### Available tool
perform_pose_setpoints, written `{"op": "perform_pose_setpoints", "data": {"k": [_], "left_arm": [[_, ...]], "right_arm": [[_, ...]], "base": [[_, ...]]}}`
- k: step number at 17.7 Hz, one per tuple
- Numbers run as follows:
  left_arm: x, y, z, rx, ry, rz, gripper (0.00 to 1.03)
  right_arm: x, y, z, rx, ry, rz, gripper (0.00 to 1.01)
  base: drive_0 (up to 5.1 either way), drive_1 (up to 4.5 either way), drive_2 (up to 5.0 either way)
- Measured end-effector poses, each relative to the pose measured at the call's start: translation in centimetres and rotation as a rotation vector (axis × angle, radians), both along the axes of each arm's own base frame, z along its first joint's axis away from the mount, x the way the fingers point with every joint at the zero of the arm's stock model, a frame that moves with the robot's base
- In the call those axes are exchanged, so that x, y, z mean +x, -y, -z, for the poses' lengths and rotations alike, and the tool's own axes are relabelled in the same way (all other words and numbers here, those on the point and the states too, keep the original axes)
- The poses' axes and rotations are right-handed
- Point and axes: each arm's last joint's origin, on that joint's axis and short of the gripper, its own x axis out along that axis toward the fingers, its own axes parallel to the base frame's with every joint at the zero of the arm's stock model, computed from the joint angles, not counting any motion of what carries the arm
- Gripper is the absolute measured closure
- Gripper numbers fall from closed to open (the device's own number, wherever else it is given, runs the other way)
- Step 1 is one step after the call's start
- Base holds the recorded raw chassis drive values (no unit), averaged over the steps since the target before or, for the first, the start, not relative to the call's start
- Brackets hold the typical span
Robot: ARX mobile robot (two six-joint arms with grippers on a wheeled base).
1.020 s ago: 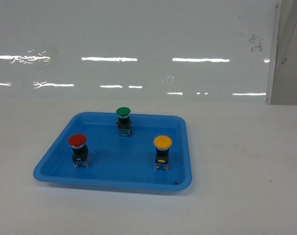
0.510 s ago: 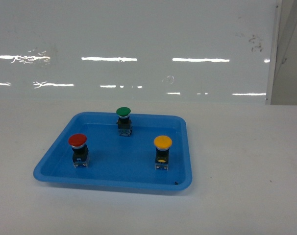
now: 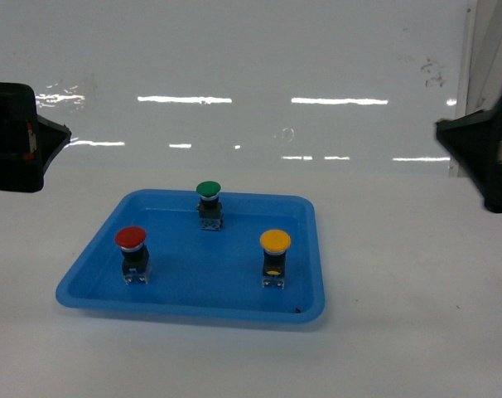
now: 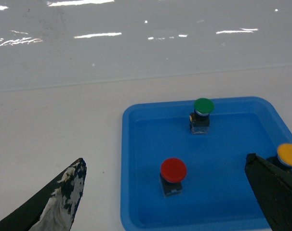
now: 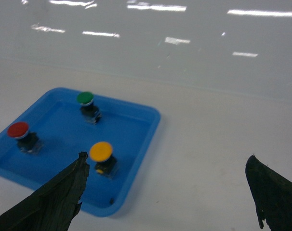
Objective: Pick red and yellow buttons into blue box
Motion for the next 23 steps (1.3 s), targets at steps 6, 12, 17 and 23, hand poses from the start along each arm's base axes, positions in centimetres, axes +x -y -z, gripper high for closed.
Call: {"op": "perform_pose_setpoints", "data": {"k": [6,12,17,23], "left_arm": [[0.9,-0.4,0.7,0.017,0.0,-0.06,0.05],[0.9,-0.4,0.7,0.018,0.001,-0.062,0.05],[0.9,-0.4,0.7,0.018,0.001,-0.062,0.05],[0.9,-0.5,0.7,0.018,0.001,-0.064,0.05]], "right_arm": [[1.5,-1.7,1.1,-0.021,-0.033,0.026,0.03],[1.4,-1.7,1.0,-0.018,-0.029,0.029,0.03],[1.7,-2.2,1.1,-0.018,-0.044,0.006,0.03],[7.5,-7.0,0.9,-0.017,-0.107,-0.211,0.03]], "base": [[0.0,0.0,0.0],[0.0,0.0,0.0],[0.0,0.0,0.0],[0.0,0.0,0.0]]}}
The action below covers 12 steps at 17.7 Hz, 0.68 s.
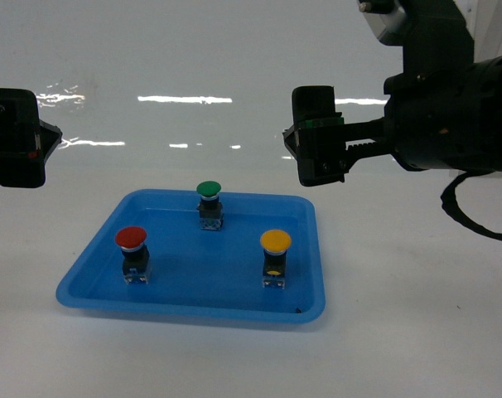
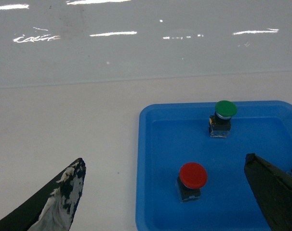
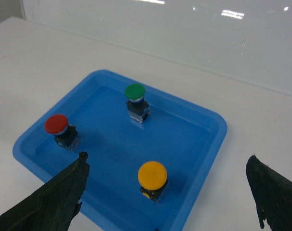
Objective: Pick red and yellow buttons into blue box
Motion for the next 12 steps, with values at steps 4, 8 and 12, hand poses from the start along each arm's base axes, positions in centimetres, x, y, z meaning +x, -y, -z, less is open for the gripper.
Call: {"op": "perform_pose_setpoints", "data": {"k": [4,8,12], "left_arm": [[0.0,0.0,0.0,0.0,0.0,0.001,0.05],[0.0,0.0,0.0,0.0,0.0,0.0,0.05],[0.0,0.0,0.0,0.0,0.0,0.001,0.05]], "right_arm": [[3.9,-1.2,2.6,-0.033,-0.143,-0.1,0.03],[5.8,-1.5,3.3,-0.04,-0.184,-0.128,0.03],[7.3,-2.3,3.2,-0.04,-0.196,-0.185,0.03]], "base": [[0.0,0.0,0.0],[0.0,0.0,0.0],[0.0,0.0,0.0]]}}
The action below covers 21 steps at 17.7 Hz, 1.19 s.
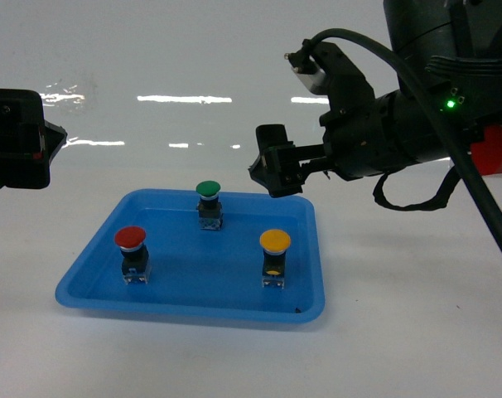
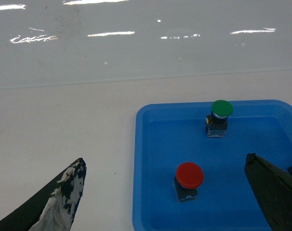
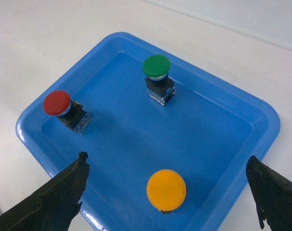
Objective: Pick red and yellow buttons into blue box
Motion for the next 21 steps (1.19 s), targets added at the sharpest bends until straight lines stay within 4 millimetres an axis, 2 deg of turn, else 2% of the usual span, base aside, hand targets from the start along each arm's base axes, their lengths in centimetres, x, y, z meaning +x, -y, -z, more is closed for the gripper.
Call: {"op": "perform_pose_setpoints", "data": {"k": [3,6,10,11,12,16,21], "left_arm": [[0.0,0.0,0.0,0.0,0.0,0.0,0.05],[0.0,0.0,0.0,0.0,0.0,0.0,0.05],[0.0,0.0,0.0,0.0,0.0,0.0,0.05],[0.0,0.0,0.0,0.0,0.0,0.0,0.05],[0.0,0.0,0.0,0.0,0.0,-0.001,0.05],[0.0,0.0,0.0,0.0,0.0,0.0,0.05],[0.0,0.0,0.0,0.0,0.0,0.0,0.05]], "right_arm": [[1.0,-1.4,1.6,-0.045,-0.049,-0.064,0.03],[0.9,-2.2,3.3,-0.083,-0.096,-0.105,0.03],[1.4,-2.4,3.2,-0.106,-0.081,-0.123,0.03],[1.3,-2.3,6.2,-0.154,-0.154,-0.151,0.03],[1.7,-2.3,7.3,-0.185,-0.183,-0.16,0.03],[3.7,-2.4,6.9,-0.204,-0.144,-0.167,0.03],[5.0,-2.1,8.4,-0.221,-0.177,-0.172,0.03]], "base": [[0.0,0.0,0.0],[0.0,0.0,0.0],[0.0,0.0,0.0],[0.0,0.0,0.0],[0.0,0.0,0.0],[0.0,0.0,0.0],[0.0,0.0,0.0]]}}
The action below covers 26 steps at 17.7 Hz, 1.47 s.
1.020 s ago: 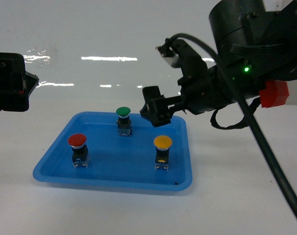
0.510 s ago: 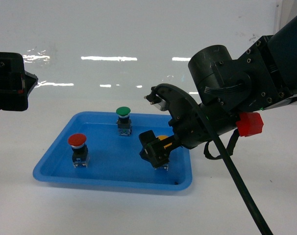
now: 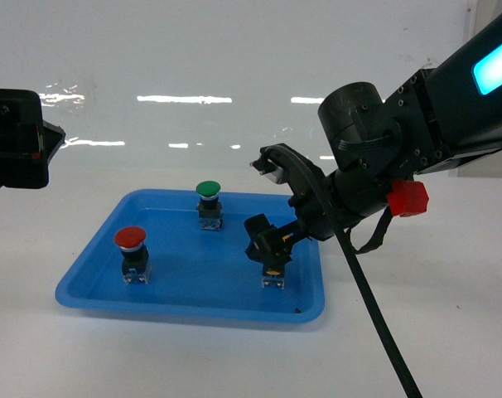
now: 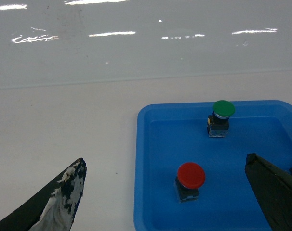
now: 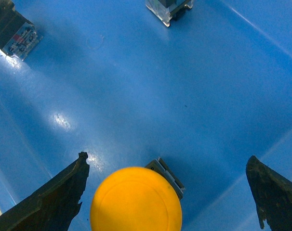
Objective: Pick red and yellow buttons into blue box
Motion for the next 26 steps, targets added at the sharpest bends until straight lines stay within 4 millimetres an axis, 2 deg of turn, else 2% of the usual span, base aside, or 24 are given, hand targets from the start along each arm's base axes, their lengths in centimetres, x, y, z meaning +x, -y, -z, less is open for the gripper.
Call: {"op": "perform_pose_setpoints", "data": {"k": [2,3,8,9,14,18,19,23,24,26], "left_arm": [[0.0,0.0,0.0,0.0,0.0,0.0,0.05],[0.0,0.0,0.0,0.0,0.0,0.0,0.05],[0.0,0.0,0.0,0.0,0.0,0.0,0.05],[0.0,0.0,0.0,0.0,0.0,0.0,0.05],[0.0,0.0,0.0,0.0,0.0,0.0,0.05],[0.0,0.0,0.0,0.0,0.0,0.0,0.05],[0.0,0.0,0.0,0.0,0.0,0.0,0.05],[0.0,0.0,0.0,0.0,0.0,0.0,0.05],[0.0,0.0,0.0,0.0,0.0,0.0,0.05],[0.0,0.0,0.0,0.0,0.0,0.0,0.05]], "right_arm": [[0.2,-0.3,-0.3,0.011,0.016,-0.008,0.03],[0.1,-0.6,-0.3,0.009,0.012,-0.013,0.11],[-1.1,-2.1,0.5,0.004,-0.007,-0.043,0.62],[-1.2,-2.1,0.8,0.004,-0.011,-0.043,0.68],[-2.4,-1.5,1.1,-0.001,0.02,-0.004,0.69],[-3.3,-0.4,0.4,0.052,0.102,0.082,0.69],[-3.5,0.0,-0.5,0.063,0.147,0.115,0.69],[-5.1,1.9,-8.4,0.184,0.403,0.262,0.69],[-6.0,2.5,-9.7,0.205,0.45,0.299,0.69],[-8.4,3.7,-10.4,0.219,0.515,0.389,0.69]], "base": [[0.0,0.0,0.0],[0.0,0.0,0.0],[0.0,0.0,0.0],[0.0,0.0,0.0],[0.0,0.0,0.0],[0.0,0.0,0.0],[0.0,0.0,0.0],[0.0,0.0,0.0],[0.0,0.0,0.0],[0.0,0.0,0.0]]}}
